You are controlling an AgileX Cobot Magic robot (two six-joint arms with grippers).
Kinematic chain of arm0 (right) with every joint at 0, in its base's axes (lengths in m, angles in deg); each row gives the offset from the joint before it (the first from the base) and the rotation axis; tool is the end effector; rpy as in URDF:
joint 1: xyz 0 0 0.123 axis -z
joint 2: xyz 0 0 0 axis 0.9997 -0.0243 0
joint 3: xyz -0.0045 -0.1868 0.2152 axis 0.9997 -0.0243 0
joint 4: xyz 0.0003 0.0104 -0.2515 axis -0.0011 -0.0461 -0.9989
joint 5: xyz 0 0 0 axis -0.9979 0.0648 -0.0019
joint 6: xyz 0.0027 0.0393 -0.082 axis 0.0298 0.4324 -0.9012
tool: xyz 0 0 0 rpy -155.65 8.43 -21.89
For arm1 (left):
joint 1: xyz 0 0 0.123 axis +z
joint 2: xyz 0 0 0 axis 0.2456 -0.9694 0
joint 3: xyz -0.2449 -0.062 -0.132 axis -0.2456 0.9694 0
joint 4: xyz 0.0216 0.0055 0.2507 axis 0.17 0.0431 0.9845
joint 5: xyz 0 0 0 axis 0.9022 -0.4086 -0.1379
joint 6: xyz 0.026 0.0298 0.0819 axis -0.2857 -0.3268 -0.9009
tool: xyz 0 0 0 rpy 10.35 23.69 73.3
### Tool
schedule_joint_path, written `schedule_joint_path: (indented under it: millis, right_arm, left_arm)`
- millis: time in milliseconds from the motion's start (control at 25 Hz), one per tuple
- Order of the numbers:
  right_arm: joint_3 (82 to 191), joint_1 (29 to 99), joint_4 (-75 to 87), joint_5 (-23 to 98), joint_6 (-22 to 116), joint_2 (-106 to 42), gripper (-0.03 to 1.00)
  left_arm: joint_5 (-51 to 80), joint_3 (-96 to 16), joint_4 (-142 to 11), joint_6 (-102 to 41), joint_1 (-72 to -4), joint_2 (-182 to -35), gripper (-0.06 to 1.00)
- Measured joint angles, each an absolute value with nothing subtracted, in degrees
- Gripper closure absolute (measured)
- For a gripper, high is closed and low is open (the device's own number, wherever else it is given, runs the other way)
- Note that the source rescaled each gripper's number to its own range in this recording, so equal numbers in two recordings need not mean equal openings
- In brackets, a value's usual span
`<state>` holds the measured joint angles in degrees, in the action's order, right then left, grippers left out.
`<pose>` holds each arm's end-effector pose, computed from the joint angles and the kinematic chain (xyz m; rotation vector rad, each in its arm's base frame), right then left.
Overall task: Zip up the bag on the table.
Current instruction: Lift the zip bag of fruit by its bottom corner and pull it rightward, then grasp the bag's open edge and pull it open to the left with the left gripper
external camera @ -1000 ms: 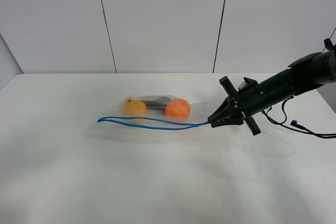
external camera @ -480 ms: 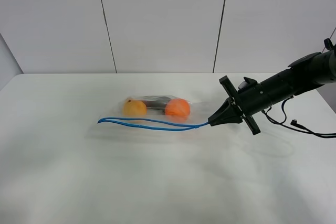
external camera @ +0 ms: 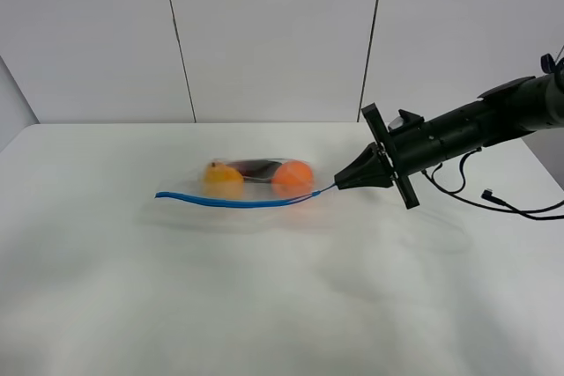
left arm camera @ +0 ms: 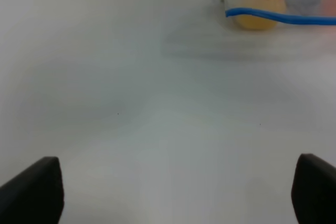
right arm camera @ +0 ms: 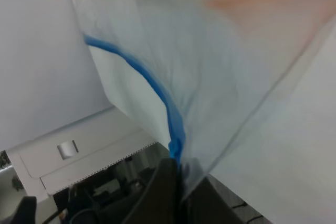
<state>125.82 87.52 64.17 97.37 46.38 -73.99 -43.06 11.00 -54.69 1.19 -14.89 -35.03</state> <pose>0.3604 0.0847 0.1678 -0.3011 -2.6346 -1.4914 -0.0062 -0.0038 0.2760 0.0606 2.0486 -0.0386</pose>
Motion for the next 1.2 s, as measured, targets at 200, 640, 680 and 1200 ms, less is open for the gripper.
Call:
schedule_joint_path:
  millis: [200, 640, 680, 1200]
  right_arm:
    - [125.8, 87.0, 64.4, 97.4, 45.5, -74.0, 0.97]
    - [125.8, 87.0, 64.4, 97.4, 45.3, -74.0, 0.97]
    - [125.8, 87.0, 64.4, 97.4, 45.3, -74.0, 0.97]
    - [125.8, 87.0, 64.5, 97.4, 45.3, -74.0, 0.97]
  left_arm:
    - [-43.1, 11.0, -54.7, 1.2, -14.9, -35.0, -0.06]
    - [-43.1, 11.0, -54.7, 1.2, -14.9, -35.0, -0.06]
    - [-43.1, 11.0, -54.7, 1.2, -14.9, -35.0, -0.06]
    - [-43.1, 11.0, -54.7, 1.2, -14.9, -35.0, -0.06]
